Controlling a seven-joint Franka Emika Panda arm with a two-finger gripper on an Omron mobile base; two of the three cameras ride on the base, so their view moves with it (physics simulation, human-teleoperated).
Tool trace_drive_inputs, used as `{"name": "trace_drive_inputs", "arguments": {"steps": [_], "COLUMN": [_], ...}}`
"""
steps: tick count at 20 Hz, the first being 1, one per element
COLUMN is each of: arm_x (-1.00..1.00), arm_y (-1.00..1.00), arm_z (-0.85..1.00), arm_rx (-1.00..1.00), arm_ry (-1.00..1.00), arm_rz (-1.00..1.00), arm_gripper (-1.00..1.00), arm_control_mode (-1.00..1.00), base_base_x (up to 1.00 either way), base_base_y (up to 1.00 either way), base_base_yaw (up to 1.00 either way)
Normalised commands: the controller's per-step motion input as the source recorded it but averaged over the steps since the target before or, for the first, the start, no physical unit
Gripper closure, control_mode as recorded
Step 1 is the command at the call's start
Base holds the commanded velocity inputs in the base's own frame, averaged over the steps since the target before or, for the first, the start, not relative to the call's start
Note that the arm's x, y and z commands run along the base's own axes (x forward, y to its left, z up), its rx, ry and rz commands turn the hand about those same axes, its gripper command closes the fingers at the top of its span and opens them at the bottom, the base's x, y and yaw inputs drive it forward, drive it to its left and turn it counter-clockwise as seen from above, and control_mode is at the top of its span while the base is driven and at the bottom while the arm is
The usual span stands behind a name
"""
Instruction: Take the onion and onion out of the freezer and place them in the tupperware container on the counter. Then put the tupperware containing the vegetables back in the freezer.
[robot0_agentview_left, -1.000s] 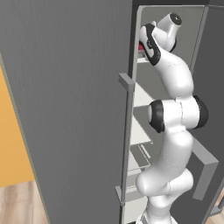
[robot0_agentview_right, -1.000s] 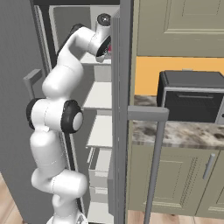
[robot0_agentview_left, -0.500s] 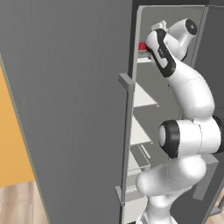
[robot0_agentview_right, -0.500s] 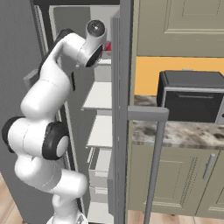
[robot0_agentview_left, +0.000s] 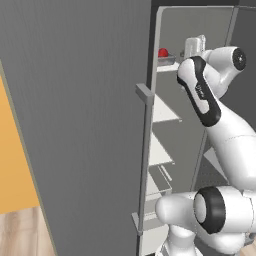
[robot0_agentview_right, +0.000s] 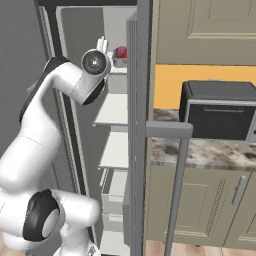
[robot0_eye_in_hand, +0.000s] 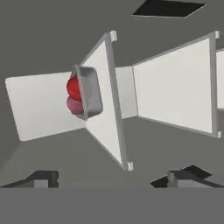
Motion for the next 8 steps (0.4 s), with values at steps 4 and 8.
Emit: {"name": "trace_drive_inputs", "arguments": {"steps": [4, 8], "arm_x": [-1.0, -1.0], "arm_y": [0.0, 0.0], "arm_z": [0.07, 0.2], "arm_rx": [0.0, 0.0], "arm_ry": [0.01, 0.14], "arm_rz": [0.0, 0.0], "arm_gripper": [-1.0, -1.0], "arm_control_mode": [-1.0, -1.0], "base_base_x": [0.0, 0.0], "base_base_y": [0.0, 0.0], "base_base_yaw": [0.0, 0.0]}}
